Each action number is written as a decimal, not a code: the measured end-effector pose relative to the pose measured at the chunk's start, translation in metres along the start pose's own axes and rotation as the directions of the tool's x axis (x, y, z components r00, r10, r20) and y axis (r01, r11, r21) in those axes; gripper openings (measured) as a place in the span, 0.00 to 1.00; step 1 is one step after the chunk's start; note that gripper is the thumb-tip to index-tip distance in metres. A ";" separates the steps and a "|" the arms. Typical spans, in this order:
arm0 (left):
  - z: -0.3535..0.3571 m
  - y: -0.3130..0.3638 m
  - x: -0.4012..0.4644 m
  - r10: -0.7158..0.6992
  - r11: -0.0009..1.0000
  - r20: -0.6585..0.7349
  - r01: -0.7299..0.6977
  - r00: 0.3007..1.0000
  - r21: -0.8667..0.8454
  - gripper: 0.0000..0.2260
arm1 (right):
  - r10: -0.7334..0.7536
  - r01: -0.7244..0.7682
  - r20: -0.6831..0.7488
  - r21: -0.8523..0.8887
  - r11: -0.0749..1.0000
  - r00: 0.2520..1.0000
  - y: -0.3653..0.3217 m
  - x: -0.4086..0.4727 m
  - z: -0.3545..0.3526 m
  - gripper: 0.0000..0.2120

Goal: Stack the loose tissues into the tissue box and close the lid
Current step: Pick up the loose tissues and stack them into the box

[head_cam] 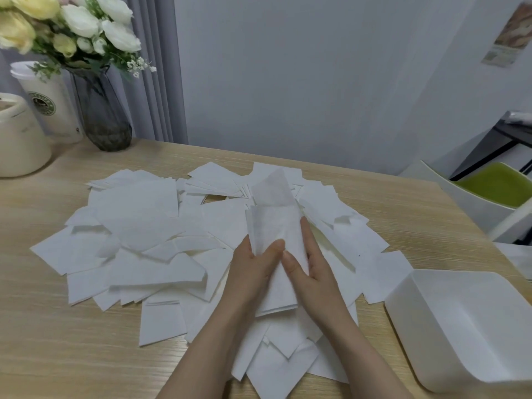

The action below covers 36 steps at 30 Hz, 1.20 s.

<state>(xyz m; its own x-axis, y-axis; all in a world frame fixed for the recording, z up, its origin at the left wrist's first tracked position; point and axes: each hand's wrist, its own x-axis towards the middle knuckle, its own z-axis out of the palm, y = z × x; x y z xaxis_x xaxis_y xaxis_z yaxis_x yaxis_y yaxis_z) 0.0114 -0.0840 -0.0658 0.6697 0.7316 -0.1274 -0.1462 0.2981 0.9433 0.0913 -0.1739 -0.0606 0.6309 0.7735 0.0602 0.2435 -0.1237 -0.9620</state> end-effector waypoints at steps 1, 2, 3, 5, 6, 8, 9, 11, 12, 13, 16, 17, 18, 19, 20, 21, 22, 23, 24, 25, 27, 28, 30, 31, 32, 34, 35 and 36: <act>0.000 0.001 0.000 -0.006 1.000 0.001 0.006 1.000 -0.008 0.15 | 0.000 0.001 -0.026 0.037 0.999 1.000 0.001 0.001 0.000 0.29; -0.001 0.003 -0.001 -0.021 1.000 0.005 0.021 1.000 -0.020 0.11 | 0.006 -0.002 -0.049 0.081 0.997 0.999 0.003 0.002 -0.001 0.29; -0.002 0.006 -0.002 -0.044 0.998 0.013 0.044 0.999 -0.034 0.09 | 0.020 -0.011 -0.067 0.123 0.992 0.998 0.004 0.004 -0.003 0.29; -0.006 0.011 -0.003 -0.094 0.995 0.051 0.096 0.994 -0.037 0.07 | 0.040 -0.026 -0.073 0.178 0.984 0.997 0.004 0.005 -0.006 0.28; -0.008 0.013 -0.003 -0.117 0.992 0.076 0.119 0.990 -0.030 0.08 | 0.036 -0.025 -0.058 0.179 0.984 0.998 0.003 0.005 -0.008 0.27; -0.010 0.015 -0.003 -0.158 0.986 0.125 0.163 0.979 -0.029 0.09 | 0.013 -0.013 0.006 0.148 0.989 1.000 0.001 0.003 -0.010 0.25; -0.009 0.016 -0.003 -0.174 0.983 0.138 0.181 0.975 -0.040 0.10 | 0.008 -0.013 0.036 0.142 0.990 0.999 0.000 0.002 -0.010 0.24; -0.008 0.015 -0.003 -0.182 0.981 0.115 0.189 0.976 -0.049 0.10 | 0.001 -0.010 0.059 0.155 0.988 0.998 -0.001 0.000 -0.008 0.25; -0.007 0.013 -0.003 -0.169 0.984 0.079 0.173 0.982 -0.043 0.10 | -0.010 0.001 0.055 0.164 0.986 0.998 -0.001 -0.001 -0.008 0.25; -0.006 0.012 -0.003 -0.151 0.988 0.032 0.152 0.988 -0.037 0.09 | -0.021 0.013 0.047 0.174 0.985 0.999 -0.001 -0.001 -0.007 0.26; -0.004 0.007 0.000 -0.082 0.995 -0.142 0.073 0.987 -0.066 0.06 | -0.043 0.038 0.029 0.158 0.987 0.999 -0.001 -0.004 -0.007 0.30; -0.003 0.005 0.002 -0.058 0.996 -0.205 0.042 0.977 -0.084 0.05 | -0.045 0.043 0.011 0.140 0.989 0.999 -0.001 -0.006 -0.007 0.30; -0.002 0.004 0.003 -0.042 0.994 -0.265 0.014 0.963 -0.107 0.04 | -0.033 0.035 -0.016 0.142 0.989 0.999 -0.001 -0.008 -0.007 0.30; 0.000 0.003 0.004 -0.035 0.991 -0.323 -0.010 0.946 -0.136 0.03 | -0.013 0.020 -0.044 0.170 0.985 0.999 -0.002 -0.011 -0.006 0.29; 0.001 0.003 0.004 -0.034 0.986 -0.378 -0.031 0.925 -0.165 0.02 | 0.004 0.010 -0.066 0.203 0.979 0.998 -0.003 -0.014 -0.004 0.27; 0.003 0.003 0.005 -0.040 0.979 -0.424 -0.049 0.905 -0.198 0.03 | 0.013 0.006 -0.085 0.225 0.974 0.996 -0.002 -0.016 -0.002 0.25; 0.005 0.002 0.006 -0.052 0.970 -0.459 -0.066 0.887 -0.236 0.03 | 0.023 0.001 -0.104 0.234 0.972 0.994 -0.001 -0.019 0.000 0.24; 0.007 0.002 0.006 -0.068 0.957 -0.486 -0.081 0.871 -0.278 0.05 | 0.041 -0.009 -0.123 0.247 0.969 0.992 0.001 -0.021 0.003 0.22; 0.010 0.002 0.006 -0.081 0.945 -0.507 -0.096 0.858 -0.314 0.06 | 0.061 -0.020 -0.144 0.269 0.963 0.988 0.002 -0.023 0.005 0.21; 0.012 0.002 0.006 -0.091 0.934 -0.521 -0.109 0.848 -0.340 0.07 | 0.088 -0.036 -0.163 0.296 0.955 0.983 0.003 -0.025 0.008 0.20; 0.017 0.001 0.003 -0.085 0.926 -0.526 -0.128 0.846 -0.355 0.09 | 0.133 -0.064 -0.173 0.356 0.932 0.976 0.003 -0.028 0.012 0.18; 0.018 0.001 0.001 -0.068 0.931 -0.512 -0.130 0.856 -0.341 0.10 | 0.139 -0.067 -0.170 0.373 0.926 0.976 0.001 -0.029 0.011 0.17; 0.014 0.003 -0.003 0.010 0.952 -0.472 -0.153 0.882 -0.266 0.11 | 0.124 -0.055 -0.177 0.349 0.936 0.976 -0.005 -0.028 0.004 0.16; 0.010 0.006 -0.004 0.068 0.962 -0.444 -0.176 0.893 -0.207 0.13 | 0.105 -0.043 -0.181 0.317 0.947 0.978 -0.009 -0.027 -0.003 0.16; 0.004 0.008 -0.005 0.130 0.970 -0.406 -0.200 0.905 -0.135 0.17 | 0.081 -0.028 -0.178 0.282 0.959 0.981 -0.014 -0.026 -0.012 0.16; -0.007 0.018 -0.007 0.206 0.976 -0.294 -0.217 0.933 -0.002 0.23 | 0.035 -0.002 -0.144 0.219 0.976 0.989 -0.024 -0.025 -0.031 0.16; -0.010 0.024 -0.009 0.216 0.976 -0.228 -0.214 0.949 0.034 0.24 | 0.016 0.007 -0.128 0.181 0.984 0.992 -0.027 -0.024 -0.041 0.16; -0.012 0.029 -0.011 0.220 0.975 -0.160 -0.214 0.962 0.059 0.23 | -0.001 0.018 -0.113 0.143 0.990 0.994 -0.030 -0.023 -0.051 0.16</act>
<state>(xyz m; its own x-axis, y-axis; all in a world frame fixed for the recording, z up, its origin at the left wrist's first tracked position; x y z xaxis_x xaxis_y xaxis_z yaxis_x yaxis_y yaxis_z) -0.0086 -0.0762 -0.0403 0.4955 0.8678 0.0362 -0.2423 0.0981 0.9652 0.1067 -0.2198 -0.0196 0.7100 0.6982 0.0915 0.1467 -0.0197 -0.9890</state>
